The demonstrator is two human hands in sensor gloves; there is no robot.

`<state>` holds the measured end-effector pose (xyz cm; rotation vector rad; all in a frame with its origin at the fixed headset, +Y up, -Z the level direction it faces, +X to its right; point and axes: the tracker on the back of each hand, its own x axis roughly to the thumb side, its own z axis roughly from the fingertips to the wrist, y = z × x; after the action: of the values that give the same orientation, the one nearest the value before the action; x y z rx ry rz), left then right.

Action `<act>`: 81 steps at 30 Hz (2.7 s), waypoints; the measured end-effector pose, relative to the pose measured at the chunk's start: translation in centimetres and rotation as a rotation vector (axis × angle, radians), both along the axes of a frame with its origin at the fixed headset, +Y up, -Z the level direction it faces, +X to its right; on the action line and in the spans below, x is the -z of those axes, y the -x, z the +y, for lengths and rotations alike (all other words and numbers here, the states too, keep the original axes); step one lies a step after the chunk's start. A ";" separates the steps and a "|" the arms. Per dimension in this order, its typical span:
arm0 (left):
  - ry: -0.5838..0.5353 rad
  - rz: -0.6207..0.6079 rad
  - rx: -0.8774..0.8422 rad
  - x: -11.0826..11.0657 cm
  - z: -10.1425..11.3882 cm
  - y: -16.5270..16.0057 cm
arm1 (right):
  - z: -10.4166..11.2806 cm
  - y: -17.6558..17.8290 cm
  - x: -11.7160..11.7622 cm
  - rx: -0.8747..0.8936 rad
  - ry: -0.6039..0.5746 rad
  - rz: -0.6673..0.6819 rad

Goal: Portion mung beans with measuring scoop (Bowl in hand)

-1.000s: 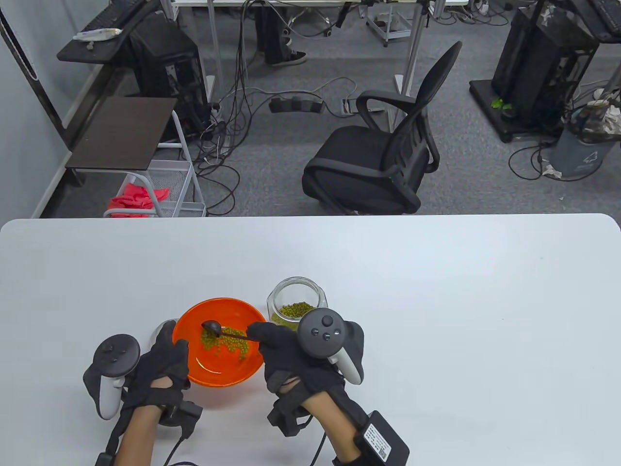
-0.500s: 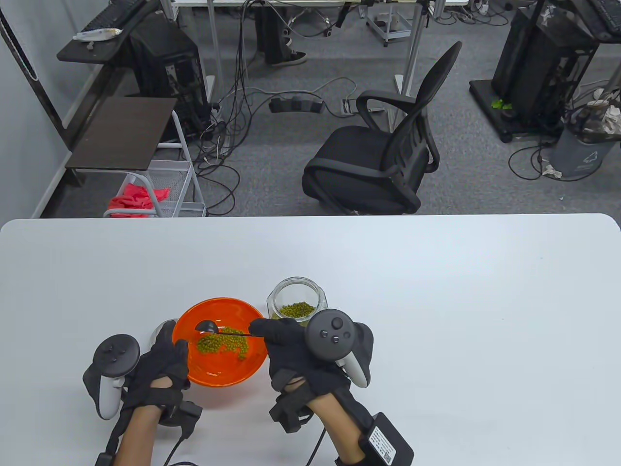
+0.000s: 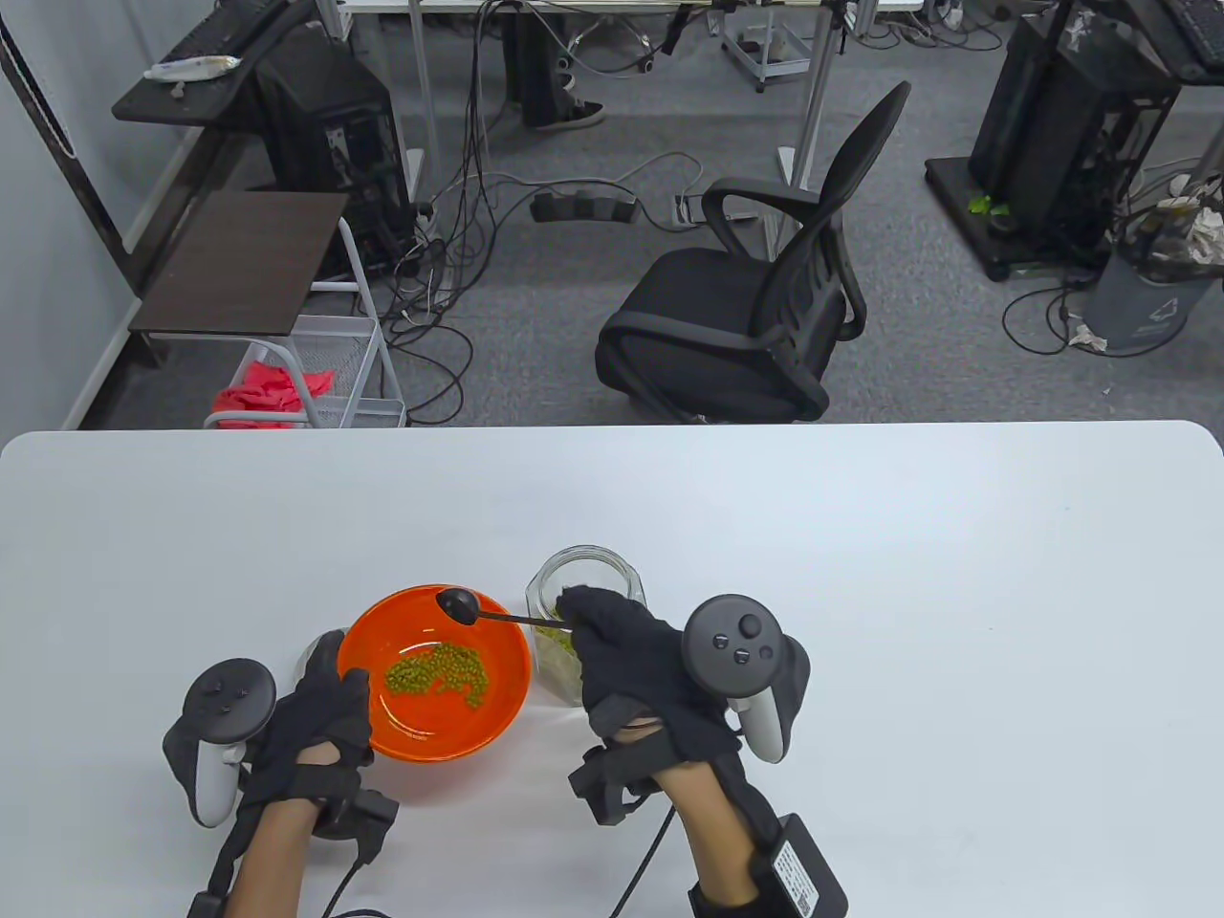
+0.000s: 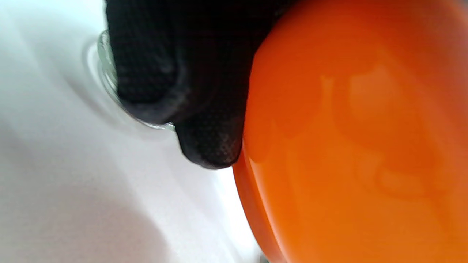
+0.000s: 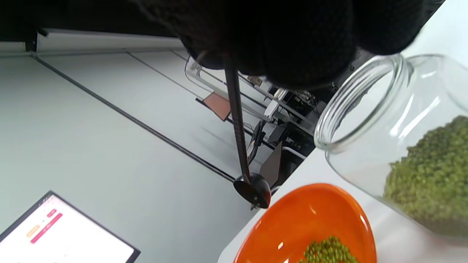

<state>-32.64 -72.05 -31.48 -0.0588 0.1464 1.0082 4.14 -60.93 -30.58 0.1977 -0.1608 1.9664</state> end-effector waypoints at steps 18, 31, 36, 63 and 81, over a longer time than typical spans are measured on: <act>-0.008 -0.007 0.010 0.0 0.1 -0.1 | 1.9 -4.7 -1.0 -0.163 -0.026 -0.282; -0.027 -0.009 0.009 0.0 0.2 0.0 | 0.9 -0.6 2.7 -0.437 0.076 -0.228; -0.032 -0.007 0.006 0.0 0.3 0.1 | 0.6 1.5 4.2 -0.589 0.104 -0.211; -0.033 -0.005 0.004 -0.1 0.4 0.2 | -2.5 -1.5 7.2 -0.211 0.348 -0.114; -0.023 0.004 0.005 -0.1 0.3 0.1 | -5.8 -5.5 5.4 0.191 0.357 -0.185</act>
<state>-32.74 -71.76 -31.38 -0.0357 0.1389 1.0046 9.59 -66.74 -36.00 -0.2252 0.0519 1.7859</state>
